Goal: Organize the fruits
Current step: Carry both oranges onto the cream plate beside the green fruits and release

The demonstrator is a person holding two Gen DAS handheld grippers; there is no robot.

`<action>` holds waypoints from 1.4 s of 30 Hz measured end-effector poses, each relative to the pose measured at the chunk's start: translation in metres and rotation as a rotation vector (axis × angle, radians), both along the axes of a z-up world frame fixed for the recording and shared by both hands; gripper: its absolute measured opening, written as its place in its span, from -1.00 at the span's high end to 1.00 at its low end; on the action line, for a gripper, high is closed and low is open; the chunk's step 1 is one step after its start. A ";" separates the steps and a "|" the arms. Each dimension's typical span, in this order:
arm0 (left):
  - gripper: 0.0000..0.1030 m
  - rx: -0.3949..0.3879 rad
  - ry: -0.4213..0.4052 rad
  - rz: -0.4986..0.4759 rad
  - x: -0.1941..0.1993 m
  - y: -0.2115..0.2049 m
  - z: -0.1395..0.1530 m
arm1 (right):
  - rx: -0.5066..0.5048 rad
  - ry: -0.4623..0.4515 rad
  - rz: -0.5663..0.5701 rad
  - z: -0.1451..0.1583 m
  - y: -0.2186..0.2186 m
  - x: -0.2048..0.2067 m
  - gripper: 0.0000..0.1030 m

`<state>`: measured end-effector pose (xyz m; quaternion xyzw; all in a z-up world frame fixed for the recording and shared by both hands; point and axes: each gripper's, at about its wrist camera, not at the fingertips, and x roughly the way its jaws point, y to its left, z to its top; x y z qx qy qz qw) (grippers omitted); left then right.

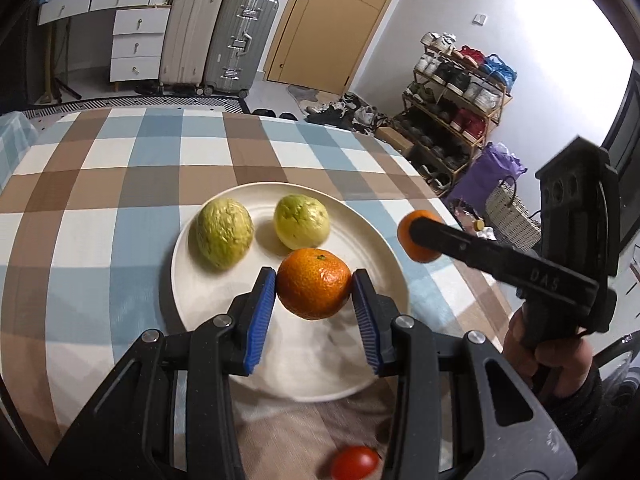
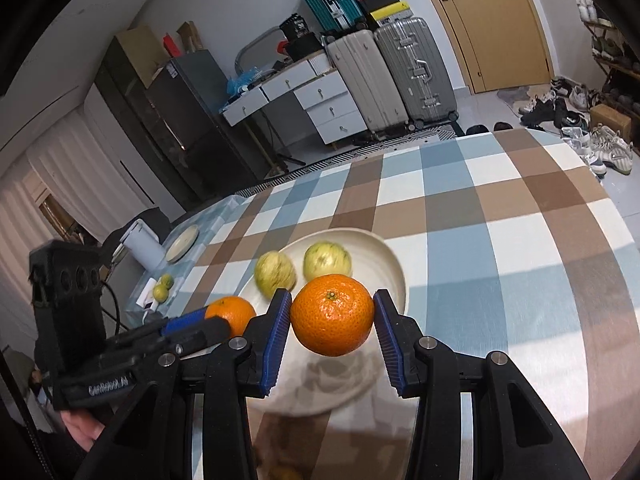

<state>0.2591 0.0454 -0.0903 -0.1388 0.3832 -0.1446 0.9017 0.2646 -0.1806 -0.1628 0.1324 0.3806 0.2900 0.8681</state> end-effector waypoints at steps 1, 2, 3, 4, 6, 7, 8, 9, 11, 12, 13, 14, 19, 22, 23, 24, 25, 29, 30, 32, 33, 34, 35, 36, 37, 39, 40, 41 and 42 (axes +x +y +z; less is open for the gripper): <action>0.30 0.009 -0.001 0.004 0.005 0.000 -0.003 | 0.003 0.012 -0.001 -0.002 0.002 0.009 0.16; 0.30 0.022 -0.003 0.008 0.009 -0.001 -0.005 | 0.007 0.022 -0.002 -0.004 0.003 0.015 0.16; 0.30 0.029 -0.005 0.009 0.012 -0.002 -0.007 | 0.008 0.038 -0.004 -0.007 0.004 0.023 0.16; 0.30 0.034 -0.007 0.008 0.015 -0.002 -0.009 | 0.007 0.047 -0.007 -0.008 0.005 0.028 0.16; 0.30 0.042 -0.002 0.010 0.022 -0.002 -0.014 | 0.008 0.067 -0.015 -0.012 0.008 0.044 0.16; 0.30 0.046 0.003 0.010 0.027 -0.002 -0.017 | 0.012 0.074 -0.019 -0.013 0.008 0.048 0.16; 0.30 0.048 0.003 0.008 0.029 -0.002 -0.019 | 0.024 0.088 -0.021 -0.015 0.009 0.055 0.16; 0.30 0.055 0.003 0.009 0.032 -0.002 -0.021 | 0.035 0.094 -0.017 -0.015 0.010 0.059 0.16; 0.30 0.074 -0.001 0.008 0.034 -0.003 -0.023 | 0.044 0.096 -0.006 -0.016 0.015 0.068 0.16; 0.30 0.079 -0.002 0.008 0.037 -0.003 -0.024 | 0.037 0.101 -0.003 -0.017 0.018 0.071 0.16; 0.30 0.081 -0.002 0.006 0.037 -0.004 -0.024 | 0.030 0.114 0.002 -0.020 0.022 0.076 0.16; 0.30 0.083 -0.002 0.005 0.038 -0.004 -0.025 | 0.026 0.124 0.002 -0.023 0.024 0.078 0.16; 0.30 0.102 -0.004 0.001 0.043 -0.007 -0.029 | 0.004 0.132 -0.016 -0.031 0.030 0.082 0.16; 0.30 0.110 -0.008 -0.001 0.045 -0.008 -0.030 | 0.000 0.129 -0.028 -0.032 0.032 0.083 0.16; 0.30 0.117 -0.011 0.000 0.045 -0.009 -0.030 | -0.002 0.130 -0.028 -0.032 0.032 0.083 0.16; 0.30 0.125 -0.015 0.002 0.046 -0.010 -0.031 | -0.003 0.128 -0.029 -0.032 0.033 0.084 0.16; 0.29 0.127 -0.017 0.002 0.045 -0.011 -0.030 | -0.005 0.128 -0.032 -0.032 0.033 0.084 0.16; 0.29 0.125 -0.015 -0.001 0.045 -0.011 -0.030 | -0.008 0.109 -0.038 -0.029 0.035 0.082 0.00; 0.29 0.123 -0.017 0.002 0.045 -0.010 -0.029 | -0.009 0.103 -0.041 -0.028 0.035 0.081 -0.03; 0.28 0.122 -0.023 0.008 0.042 -0.009 -0.026 | -0.002 0.094 -0.042 -0.025 0.034 0.080 -0.12; 0.25 0.126 -0.025 0.012 0.041 -0.008 -0.024 | 0.003 0.089 -0.042 -0.024 0.033 0.079 -0.18; 0.24 0.130 -0.026 0.015 0.040 -0.008 -0.023 | 0.006 0.080 -0.039 -0.021 0.032 0.076 -0.19; 0.23 0.132 -0.025 0.019 0.039 -0.007 -0.022 | 0.006 0.074 -0.038 -0.019 0.031 0.074 -0.19; 0.23 0.135 -0.024 0.023 0.038 -0.007 -0.020 | 0.007 0.069 -0.037 -0.017 0.030 0.072 -0.20; 0.21 0.137 -0.028 0.028 0.035 -0.006 -0.017 | 0.009 0.065 -0.041 -0.013 0.028 0.069 -0.21; -0.03 0.143 -0.034 0.037 0.029 -0.005 -0.013 | 0.018 0.057 -0.043 -0.008 0.025 0.063 -0.25; -0.09 0.143 -0.038 0.043 0.025 -0.004 -0.010 | 0.021 0.049 -0.045 -0.004 0.022 0.058 -0.28; -0.17 0.142 -0.043 0.048 0.020 -0.003 -0.007 | 0.020 0.039 -0.051 0.000 0.019 0.053 -0.35; -0.22 0.144 -0.049 0.053 0.015 -0.003 -0.003 | 0.018 0.029 -0.054 0.003 0.017 0.048 -0.40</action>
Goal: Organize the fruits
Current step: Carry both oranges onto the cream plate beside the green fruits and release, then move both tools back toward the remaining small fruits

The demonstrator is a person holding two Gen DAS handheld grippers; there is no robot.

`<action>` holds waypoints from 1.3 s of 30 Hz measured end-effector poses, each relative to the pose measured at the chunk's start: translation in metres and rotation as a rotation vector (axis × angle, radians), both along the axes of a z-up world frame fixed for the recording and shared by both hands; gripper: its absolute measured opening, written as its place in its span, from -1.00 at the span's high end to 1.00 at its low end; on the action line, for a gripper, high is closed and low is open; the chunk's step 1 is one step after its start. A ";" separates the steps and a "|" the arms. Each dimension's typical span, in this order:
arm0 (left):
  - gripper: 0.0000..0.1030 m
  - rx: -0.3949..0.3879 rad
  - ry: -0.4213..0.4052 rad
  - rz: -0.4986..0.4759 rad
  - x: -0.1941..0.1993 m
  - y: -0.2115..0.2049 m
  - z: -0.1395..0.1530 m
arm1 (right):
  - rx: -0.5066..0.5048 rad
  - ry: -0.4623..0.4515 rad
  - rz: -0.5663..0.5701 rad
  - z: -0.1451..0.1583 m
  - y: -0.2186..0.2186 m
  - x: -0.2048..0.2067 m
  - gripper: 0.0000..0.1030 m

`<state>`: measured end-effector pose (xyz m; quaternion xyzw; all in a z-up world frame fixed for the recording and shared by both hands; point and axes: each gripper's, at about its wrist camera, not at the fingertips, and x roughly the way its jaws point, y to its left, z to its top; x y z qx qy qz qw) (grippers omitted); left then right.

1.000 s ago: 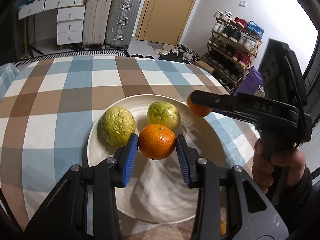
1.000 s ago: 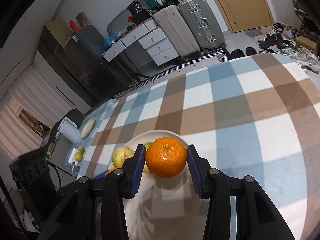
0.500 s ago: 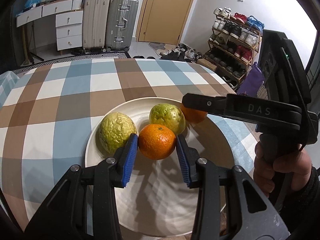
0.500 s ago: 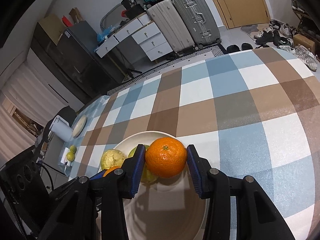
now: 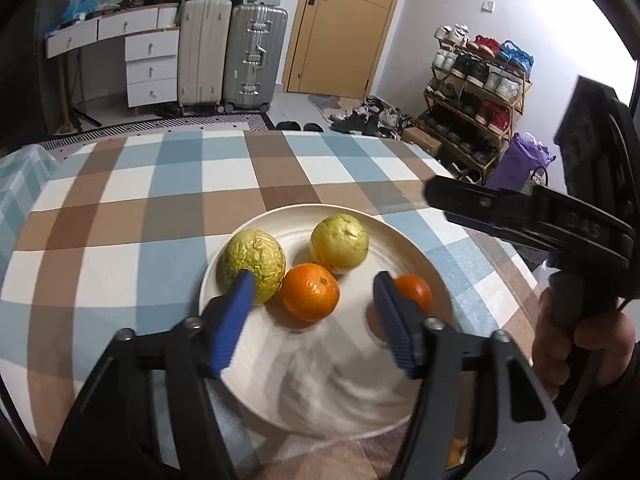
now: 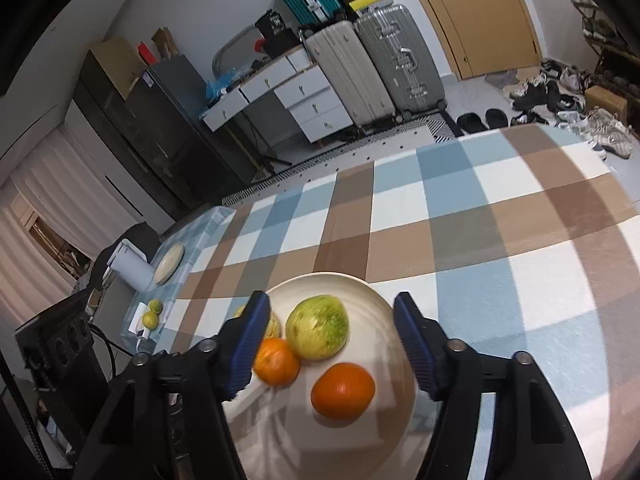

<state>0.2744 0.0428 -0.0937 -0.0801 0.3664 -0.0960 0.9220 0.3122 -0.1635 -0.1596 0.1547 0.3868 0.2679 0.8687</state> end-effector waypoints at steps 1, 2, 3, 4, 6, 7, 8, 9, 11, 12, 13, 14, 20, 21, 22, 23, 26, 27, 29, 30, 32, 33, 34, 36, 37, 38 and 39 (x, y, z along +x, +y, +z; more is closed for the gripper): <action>-0.24 0.011 -0.007 0.008 -0.007 -0.001 0.004 | -0.001 -0.010 -0.002 0.004 -0.003 -0.006 -0.41; -0.31 0.019 -0.009 0.013 -0.010 -0.001 0.007 | 0.001 -0.019 -0.003 0.008 -0.006 -0.012 -0.44; -0.40 0.028 -0.012 0.019 -0.015 -0.002 0.011 | 0.002 -0.024 -0.003 0.011 -0.008 -0.017 -0.49; -0.46 0.034 -0.018 0.026 -0.021 -0.002 0.014 | 0.003 -0.029 -0.005 0.013 -0.011 -0.024 -0.53; -0.60 0.045 -0.035 0.045 -0.036 -0.003 0.023 | 0.007 -0.040 -0.012 0.018 -0.017 -0.038 -0.64; -0.60 0.049 -0.042 0.050 -0.042 -0.004 0.027 | 0.009 -0.046 -0.014 0.020 -0.020 -0.045 -0.66; -0.61 0.052 -0.046 0.052 -0.047 -0.005 0.030 | 0.009 -0.051 -0.016 0.021 -0.023 -0.054 -0.70; -0.62 0.056 -0.048 0.056 -0.053 -0.006 0.033 | 0.010 -0.056 -0.020 0.023 -0.026 -0.063 -0.74; -0.64 0.064 -0.047 0.065 -0.065 -0.008 0.038 | 0.016 -0.062 -0.020 0.025 -0.031 -0.077 -0.80; -0.69 0.066 -0.049 0.067 -0.071 -0.009 0.041 | 0.018 -0.065 -0.019 0.025 -0.033 -0.084 -0.85; -0.72 0.070 -0.053 0.070 -0.078 -0.010 0.044 | 0.018 -0.070 -0.020 0.026 -0.035 -0.092 -0.87; -0.78 0.075 -0.058 0.073 -0.084 -0.011 0.046 | 0.018 -0.079 -0.020 0.027 -0.037 -0.102 -0.90; -0.97 0.083 -0.112 0.089 -0.128 -0.018 0.064 | -0.010 -0.159 0.006 0.036 -0.039 -0.151 -0.98; -0.97 0.082 -0.117 0.091 -0.135 -0.018 0.067 | -0.011 -0.171 0.012 0.038 -0.040 -0.158 -0.98; -0.97 0.083 -0.119 0.094 -0.140 -0.019 0.069 | -0.009 -0.185 0.018 0.040 -0.040 -0.168 -0.99; -0.98 0.082 -0.122 0.096 -0.144 -0.020 0.072 | -0.009 -0.195 0.022 0.041 -0.040 -0.174 -0.99; -0.98 0.082 -0.121 0.099 -0.161 -0.021 0.075 | -0.019 -0.225 0.035 0.044 -0.040 -0.194 -0.99; -0.98 0.079 -0.119 0.101 -0.166 -0.022 0.075 | -0.026 -0.237 0.038 0.046 -0.040 -0.200 -0.99; -0.98 0.071 -0.112 0.113 -0.176 -0.020 0.075 | -0.034 -0.258 0.049 0.047 -0.040 -0.213 -1.00; -0.98 0.065 -0.107 0.122 -0.183 -0.019 0.075 | -0.037 -0.264 0.049 0.047 -0.040 -0.217 -1.00; -0.98 0.058 -0.104 0.131 -0.193 -0.018 0.072 | -0.037 -0.276 0.047 0.047 -0.041 -0.229 -1.00; -0.98 0.055 -0.102 0.133 -0.199 -0.017 0.071 | -0.035 -0.278 0.049 0.047 -0.041 -0.233 -1.00; -0.98 0.054 -0.099 0.134 -0.205 -0.017 0.069 | -0.034 -0.278 0.048 0.046 -0.042 -0.235 -1.00; -0.98 0.051 -0.093 0.141 -0.214 -0.017 0.063 | -0.038 -0.270 0.045 0.042 -0.044 -0.243 -1.00; -0.98 0.045 -0.085 0.146 -0.218 -0.017 0.059 | -0.047 -0.255 0.047 0.039 -0.043 -0.246 -1.00; -0.98 0.039 -0.078 0.146 -0.220 -0.016 0.056 | -0.056 -0.244 0.049 0.036 -0.042 -0.249 -1.00; -0.98 0.035 -0.069 0.143 -0.226 -0.016 0.052 | -0.065 -0.234 0.053 0.033 -0.042 -0.252 -1.00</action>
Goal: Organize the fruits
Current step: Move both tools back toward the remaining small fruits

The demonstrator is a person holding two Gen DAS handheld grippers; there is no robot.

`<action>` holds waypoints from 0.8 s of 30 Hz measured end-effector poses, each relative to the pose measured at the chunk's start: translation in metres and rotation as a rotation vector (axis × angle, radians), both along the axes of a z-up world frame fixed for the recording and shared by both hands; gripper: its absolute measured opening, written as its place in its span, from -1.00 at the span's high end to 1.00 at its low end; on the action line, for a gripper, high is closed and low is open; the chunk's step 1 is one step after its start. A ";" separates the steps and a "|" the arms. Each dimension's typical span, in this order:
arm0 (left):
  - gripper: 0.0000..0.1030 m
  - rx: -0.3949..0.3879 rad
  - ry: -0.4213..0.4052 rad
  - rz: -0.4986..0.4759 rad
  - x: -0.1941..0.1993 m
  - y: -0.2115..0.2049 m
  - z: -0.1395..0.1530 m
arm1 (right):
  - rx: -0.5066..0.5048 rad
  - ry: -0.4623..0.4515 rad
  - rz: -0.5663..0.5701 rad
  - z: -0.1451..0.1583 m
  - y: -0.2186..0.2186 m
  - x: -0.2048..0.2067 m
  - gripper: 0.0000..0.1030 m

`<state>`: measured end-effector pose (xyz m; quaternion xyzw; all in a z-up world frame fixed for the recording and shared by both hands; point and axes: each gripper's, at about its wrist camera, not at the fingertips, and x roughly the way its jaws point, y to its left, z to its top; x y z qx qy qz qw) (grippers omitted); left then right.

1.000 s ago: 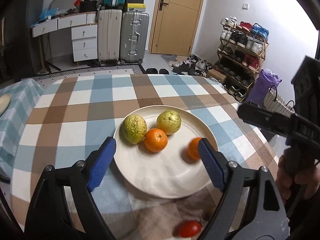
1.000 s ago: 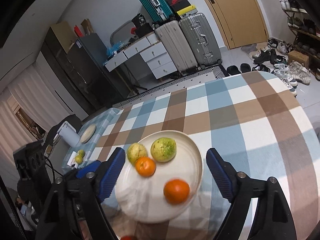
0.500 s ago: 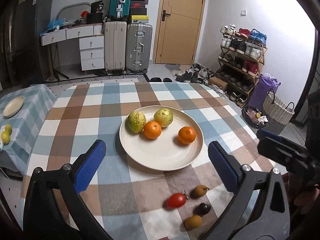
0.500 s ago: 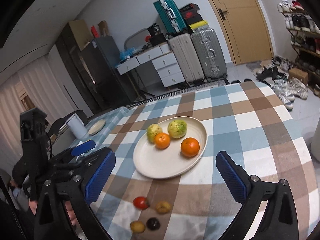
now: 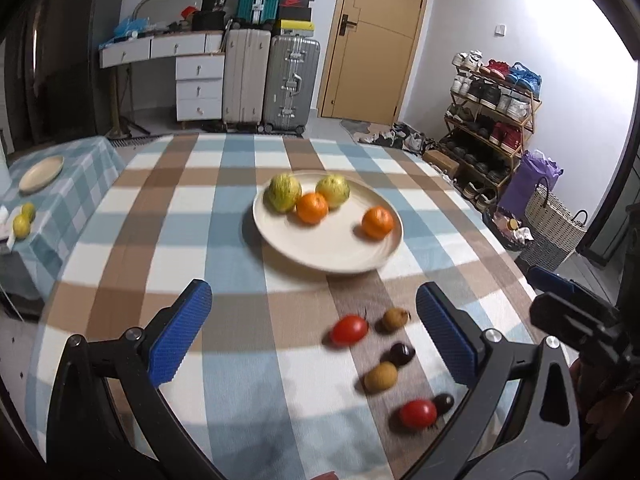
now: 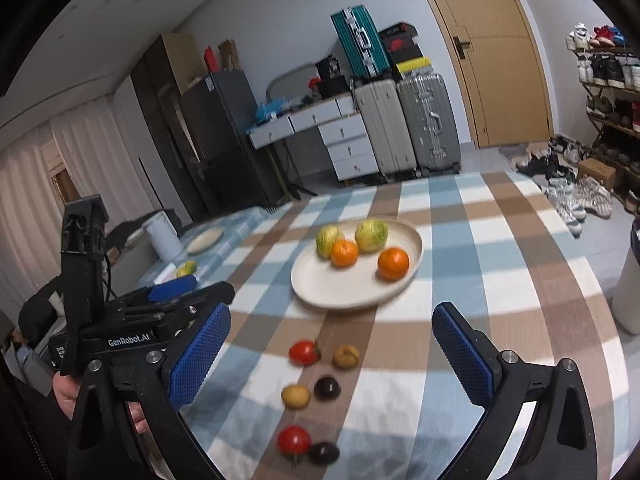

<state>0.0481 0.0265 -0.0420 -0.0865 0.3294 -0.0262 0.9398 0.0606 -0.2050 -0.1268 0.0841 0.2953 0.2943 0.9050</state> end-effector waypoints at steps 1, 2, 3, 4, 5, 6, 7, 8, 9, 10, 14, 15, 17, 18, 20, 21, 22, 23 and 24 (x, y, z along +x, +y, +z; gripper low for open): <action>-0.98 0.001 0.009 -0.003 -0.001 -0.002 -0.004 | -0.010 0.007 0.002 -0.003 0.001 -0.003 -1.00; -0.98 0.001 0.016 -0.005 -0.003 -0.003 -0.007 | -0.018 0.009 0.005 -0.007 0.002 -0.008 -1.00; -0.98 -0.002 0.024 -0.005 -0.009 -0.004 -0.012 | -0.023 0.010 0.006 -0.010 0.002 -0.011 -1.00; -0.98 -0.007 0.032 -0.006 -0.011 -0.005 -0.017 | -0.029 0.012 0.010 -0.013 0.003 -0.017 -1.00; -0.98 -0.014 0.040 -0.008 -0.013 -0.005 -0.021 | -0.030 0.013 0.013 -0.017 0.003 -0.020 -0.99; -0.98 -0.020 0.049 -0.011 -0.014 -0.005 -0.025 | -0.031 0.016 0.015 -0.019 0.004 -0.023 -0.99; -0.98 -0.021 0.060 -0.018 -0.017 -0.007 -0.030 | -0.036 0.024 0.019 -0.024 0.004 -0.027 -0.99; -0.98 -0.019 0.067 -0.021 -0.021 -0.008 -0.034 | -0.041 0.028 0.022 -0.027 0.005 -0.030 -0.99; -0.98 -0.019 0.072 -0.023 -0.020 -0.008 -0.037 | -0.050 0.033 0.027 -0.031 0.006 -0.033 -0.99; -0.98 -0.020 0.079 -0.027 -0.023 -0.009 -0.041 | -0.057 0.036 0.029 -0.034 0.006 -0.035 -1.00; -0.98 -0.026 0.102 -0.031 -0.029 -0.008 -0.054 | -0.079 0.054 0.049 -0.048 0.008 -0.045 -0.99; -0.98 -0.027 0.107 -0.030 -0.030 -0.007 -0.057 | -0.077 0.061 0.058 -0.051 0.009 -0.046 -0.99; -0.98 -0.032 0.122 -0.027 -0.031 -0.004 -0.063 | -0.075 0.080 0.080 -0.059 0.011 -0.048 -0.99; -0.98 -0.035 0.129 -0.025 -0.032 -0.003 -0.066 | -0.078 0.091 0.084 -0.063 0.012 -0.047 -0.99; -0.98 -0.044 0.143 -0.022 -0.032 0.000 -0.070 | -0.074 0.120 0.093 -0.072 0.013 -0.047 -0.97; -0.98 -0.047 0.148 -0.022 -0.032 0.001 -0.071 | -0.065 0.133 0.098 -0.075 0.012 -0.047 -0.92; -0.98 -0.047 0.153 -0.022 -0.033 0.002 -0.074 | -0.056 0.146 0.104 -0.078 0.012 -0.046 -0.88; -0.98 -0.047 0.155 -0.023 -0.033 0.002 -0.075 | -0.053 0.159 0.108 -0.081 0.012 -0.045 -0.80; -0.98 -0.046 0.156 -0.024 -0.033 0.003 -0.076 | -0.055 0.166 0.111 -0.084 0.013 -0.045 -0.72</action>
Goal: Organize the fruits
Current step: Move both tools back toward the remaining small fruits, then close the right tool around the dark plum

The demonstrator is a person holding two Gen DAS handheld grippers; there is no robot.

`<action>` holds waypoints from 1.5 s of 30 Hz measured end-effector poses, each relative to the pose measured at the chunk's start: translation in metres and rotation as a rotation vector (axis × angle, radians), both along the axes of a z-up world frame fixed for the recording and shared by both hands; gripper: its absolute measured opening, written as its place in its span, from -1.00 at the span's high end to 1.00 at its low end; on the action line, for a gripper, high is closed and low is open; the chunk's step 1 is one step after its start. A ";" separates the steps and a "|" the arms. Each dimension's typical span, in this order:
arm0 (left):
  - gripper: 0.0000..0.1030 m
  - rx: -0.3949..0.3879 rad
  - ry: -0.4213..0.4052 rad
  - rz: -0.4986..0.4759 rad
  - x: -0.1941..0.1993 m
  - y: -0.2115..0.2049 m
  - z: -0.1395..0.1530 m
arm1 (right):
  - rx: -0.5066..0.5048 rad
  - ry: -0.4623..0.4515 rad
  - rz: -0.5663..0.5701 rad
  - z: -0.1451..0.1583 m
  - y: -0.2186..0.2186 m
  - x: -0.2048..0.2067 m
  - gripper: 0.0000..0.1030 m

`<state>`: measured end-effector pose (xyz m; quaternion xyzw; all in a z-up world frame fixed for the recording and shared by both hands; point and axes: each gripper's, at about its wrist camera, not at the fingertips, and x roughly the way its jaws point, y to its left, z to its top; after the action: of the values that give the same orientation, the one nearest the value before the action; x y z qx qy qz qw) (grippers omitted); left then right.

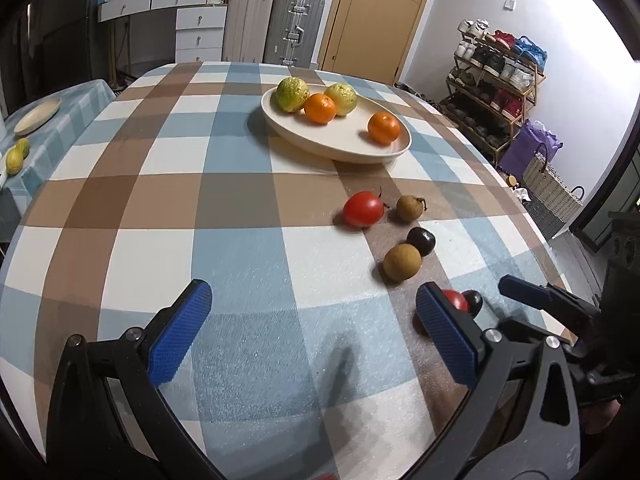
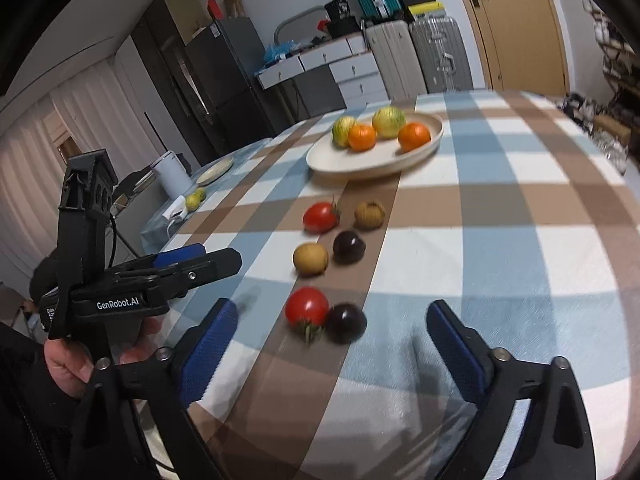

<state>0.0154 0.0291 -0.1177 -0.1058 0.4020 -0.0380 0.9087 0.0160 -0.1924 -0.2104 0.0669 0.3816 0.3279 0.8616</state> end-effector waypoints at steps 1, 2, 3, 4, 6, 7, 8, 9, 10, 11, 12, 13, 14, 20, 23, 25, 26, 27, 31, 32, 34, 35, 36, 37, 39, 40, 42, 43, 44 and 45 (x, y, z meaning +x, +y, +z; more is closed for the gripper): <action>-0.98 0.000 0.001 0.000 0.000 0.001 0.000 | -0.006 0.005 0.006 -0.002 0.000 0.000 -0.68; -0.98 -0.002 0.000 0.000 0.000 0.001 0.000 | -0.018 0.012 0.017 -0.005 0.002 0.000 -0.64; -0.98 -0.004 -0.003 0.001 0.000 0.002 0.001 | -0.025 0.014 0.027 -0.006 0.002 0.000 -0.58; -0.98 -0.004 -0.004 0.002 0.000 0.002 0.001 | -0.033 0.015 0.038 -0.007 0.003 0.000 -0.54; -0.98 -0.003 -0.007 0.001 0.001 0.003 0.001 | -0.054 0.015 0.059 -0.010 0.006 0.000 -0.35; -0.98 -0.002 -0.008 0.001 0.001 0.003 0.002 | -0.078 0.011 0.072 -0.010 0.008 0.000 -0.31; -0.98 -0.002 -0.008 0.001 0.001 0.003 0.002 | -0.097 0.003 0.081 -0.011 0.010 0.000 -0.21; -0.98 -0.003 -0.008 0.000 0.001 0.003 0.003 | -0.131 -0.011 0.089 -0.011 0.012 -0.001 -0.12; -0.98 -0.003 -0.007 0.000 0.001 0.003 0.003 | -0.171 -0.025 0.089 -0.010 0.015 0.000 -0.09; -0.98 -0.003 -0.008 0.001 0.001 0.003 0.003 | -0.203 -0.033 0.088 -0.011 0.016 0.001 -0.04; -0.98 -0.003 -0.008 0.003 0.001 0.003 0.003 | -0.224 -0.035 0.090 -0.012 0.017 0.002 0.02; -0.98 -0.005 -0.007 0.002 0.001 0.004 0.003 | -0.234 -0.035 0.095 -0.012 0.017 0.004 0.05; -0.98 -0.006 -0.006 0.002 0.002 0.004 0.003 | -0.239 -0.037 0.099 -0.012 0.017 0.005 0.12; -0.98 -0.002 -0.004 0.005 0.005 0.006 0.003 | -0.265 -0.048 0.138 -0.012 0.024 0.010 0.23; -0.98 -0.004 -0.005 0.007 0.006 0.007 0.002 | -0.261 -0.047 0.146 -0.010 0.026 0.014 0.23; -0.98 -0.004 -0.003 0.008 0.006 0.008 0.002 | -0.234 -0.040 0.150 -0.006 0.024 0.017 0.23; -0.98 -0.004 -0.001 0.008 0.007 0.009 0.001 | -0.221 -0.036 0.148 -0.004 0.022 0.018 0.23; -0.98 -0.004 0.001 0.009 0.007 0.009 0.001 | -0.206 -0.032 0.143 -0.002 0.021 0.020 0.23; -0.98 -0.009 0.013 0.012 0.010 0.012 -0.003 | -0.173 -0.028 0.113 0.000 0.017 0.026 0.23; -0.98 -0.011 0.015 0.013 0.011 0.012 -0.004 | -0.195 -0.033 0.110 -0.002 0.019 0.027 0.23; -0.98 -0.008 0.015 0.012 0.011 0.012 -0.004 | -0.211 -0.022 0.112 -0.004 0.023 0.029 0.23; -0.98 -0.007 0.014 0.012 0.012 0.012 -0.005 | -0.203 -0.021 0.106 -0.004 0.024 0.030 0.23; -0.98 -0.008 0.014 0.012 0.013 0.012 -0.005 | -0.193 -0.018 0.095 -0.004 0.024 0.031 0.23; -0.98 -0.009 0.015 0.011 0.012 0.012 -0.005 | -0.183 -0.008 0.088 -0.005 0.023 0.033 0.23; -0.98 -0.009 0.016 0.009 0.013 0.012 -0.006 | -0.170 0.004 0.078 -0.006 0.023 0.035 0.26; -0.98 -0.009 0.015 0.008 0.013 0.012 -0.006 | -0.168 0.010 0.074 -0.007 0.024 0.037 0.27; -0.98 -0.009 0.016 0.007 0.013 0.011 -0.006 | -0.154 0.020 0.073 -0.007 0.024 0.038 0.28; -0.98 -0.010 0.017 0.007 0.014 0.011 -0.007 | -0.147 0.027 0.071 -0.008 0.024 0.039 0.28; -0.98 -0.010 0.018 0.006 0.014 0.011 -0.007 | -0.132 0.041 0.066 -0.009 0.024 0.041 0.29; -0.98 -0.012 0.019 0.006 0.015 0.011 -0.007 | -0.110 0.062 0.061 -0.010 0.022 0.043 0.31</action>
<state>0.0303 0.0398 -0.1250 -0.1127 0.4099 -0.0367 0.9044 0.0591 -0.1701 -0.2202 0.0178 0.4275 0.3304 0.8413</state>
